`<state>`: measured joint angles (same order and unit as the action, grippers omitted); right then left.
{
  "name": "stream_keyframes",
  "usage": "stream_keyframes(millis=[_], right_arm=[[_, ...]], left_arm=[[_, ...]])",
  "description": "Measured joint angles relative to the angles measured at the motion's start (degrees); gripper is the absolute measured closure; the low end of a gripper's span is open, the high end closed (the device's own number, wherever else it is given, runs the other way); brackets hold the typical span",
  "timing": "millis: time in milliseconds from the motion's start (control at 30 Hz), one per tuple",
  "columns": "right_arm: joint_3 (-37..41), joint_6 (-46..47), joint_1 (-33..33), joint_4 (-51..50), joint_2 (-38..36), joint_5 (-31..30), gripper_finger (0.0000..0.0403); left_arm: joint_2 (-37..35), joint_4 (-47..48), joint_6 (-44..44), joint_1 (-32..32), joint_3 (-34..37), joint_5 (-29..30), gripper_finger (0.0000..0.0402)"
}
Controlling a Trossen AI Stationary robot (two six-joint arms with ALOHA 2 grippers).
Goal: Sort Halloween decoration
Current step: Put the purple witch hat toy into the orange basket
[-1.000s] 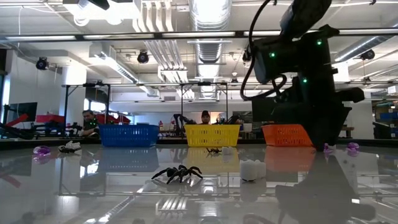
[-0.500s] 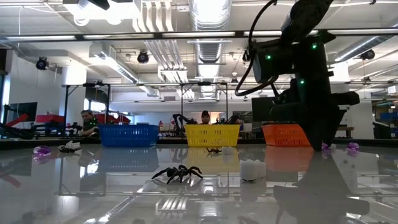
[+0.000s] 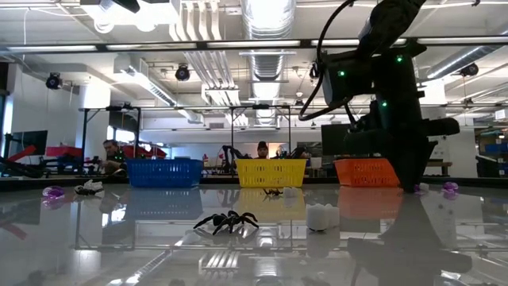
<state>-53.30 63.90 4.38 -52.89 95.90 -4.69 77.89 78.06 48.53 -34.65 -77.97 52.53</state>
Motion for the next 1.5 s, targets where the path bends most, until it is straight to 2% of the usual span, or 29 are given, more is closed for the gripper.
stream_keyframes(millis=[200, 367, 633, 933, 1267, 1500], right_arm=[[-1.2, 0.0, -0.1, -1.9, -1.1, 0.1, 0.0393], [-3.8, 0.0, -1.0, -2.3, -5.1, 0.2, 0.0394], [-5.6, 0.0, 0.5, -2.4, -13.7, -6.2, 0.0394], [-5.4, -5.5, 8.6, -2.1, -18.7, -10.4, 0.0394], [-5.4, -17.7, 21.0, -0.8, -18.9, -10.4, 0.0394], [-5.5, -26.7, 29.5, 2.3, -17.9, -7.5, 0.0394]], left_arm=[[0.0, 0.0, 0.0, 0.0, 0.0, -0.2, 0.0354], [-0.3, 0.0, 0.4, 0.0, 0.0, -0.6, 0.0354], [-2.9, 0.0, 0.3, 0.0, 0.0, -0.6, 0.0354], [-6.3, 0.5, 0.0, 0.4, 0.0, 4.0, 0.0354], [-8.0, 3.3, -1.0, 1.0, 0.0, 4.0, 0.0354], [-7.5, 3.4, -2.5, 1.0, 0.0, 4.0, 0.0354]])
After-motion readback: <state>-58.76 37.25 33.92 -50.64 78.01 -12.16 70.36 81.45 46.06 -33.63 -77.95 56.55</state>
